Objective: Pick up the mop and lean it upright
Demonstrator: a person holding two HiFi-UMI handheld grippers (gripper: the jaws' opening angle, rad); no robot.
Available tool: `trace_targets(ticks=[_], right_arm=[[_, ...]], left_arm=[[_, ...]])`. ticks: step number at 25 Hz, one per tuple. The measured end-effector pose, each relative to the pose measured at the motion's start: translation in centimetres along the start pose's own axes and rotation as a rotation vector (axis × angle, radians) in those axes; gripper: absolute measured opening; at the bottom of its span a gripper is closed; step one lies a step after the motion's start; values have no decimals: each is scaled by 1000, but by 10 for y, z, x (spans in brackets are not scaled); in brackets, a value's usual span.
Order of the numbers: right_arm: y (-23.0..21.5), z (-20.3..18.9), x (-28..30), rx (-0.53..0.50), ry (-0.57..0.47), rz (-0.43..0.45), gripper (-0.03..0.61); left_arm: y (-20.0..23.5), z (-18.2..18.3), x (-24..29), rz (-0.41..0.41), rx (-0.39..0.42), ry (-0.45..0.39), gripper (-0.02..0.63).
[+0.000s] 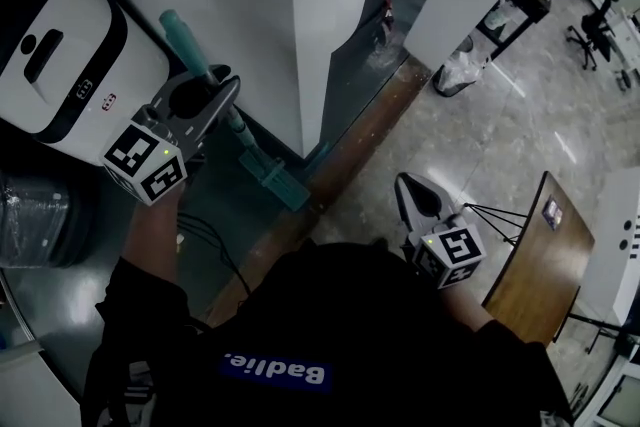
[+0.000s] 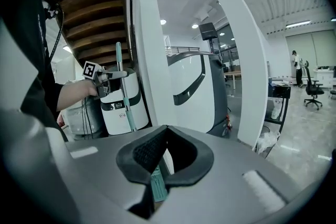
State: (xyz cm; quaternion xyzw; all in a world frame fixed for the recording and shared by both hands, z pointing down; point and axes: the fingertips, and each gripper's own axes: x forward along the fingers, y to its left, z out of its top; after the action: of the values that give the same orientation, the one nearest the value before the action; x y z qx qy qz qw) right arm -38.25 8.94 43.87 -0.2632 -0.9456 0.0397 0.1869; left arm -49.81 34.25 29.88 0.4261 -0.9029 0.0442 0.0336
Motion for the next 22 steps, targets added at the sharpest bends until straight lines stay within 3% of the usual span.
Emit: trace_targets(ticks=[10, 17, 22], right_arm=[[-8, -12, -5, 7, 28, -55, 6], [-18, -1, -3, 14, 11, -88, 6], [-30, 0, -8, 17, 6, -112, 6]], left_arm=[[11, -9, 29, -1, -51, -58, 100], [37, -10, 56, 53, -48, -23, 101], [39, -13, 65, 96, 2, 12, 107]])
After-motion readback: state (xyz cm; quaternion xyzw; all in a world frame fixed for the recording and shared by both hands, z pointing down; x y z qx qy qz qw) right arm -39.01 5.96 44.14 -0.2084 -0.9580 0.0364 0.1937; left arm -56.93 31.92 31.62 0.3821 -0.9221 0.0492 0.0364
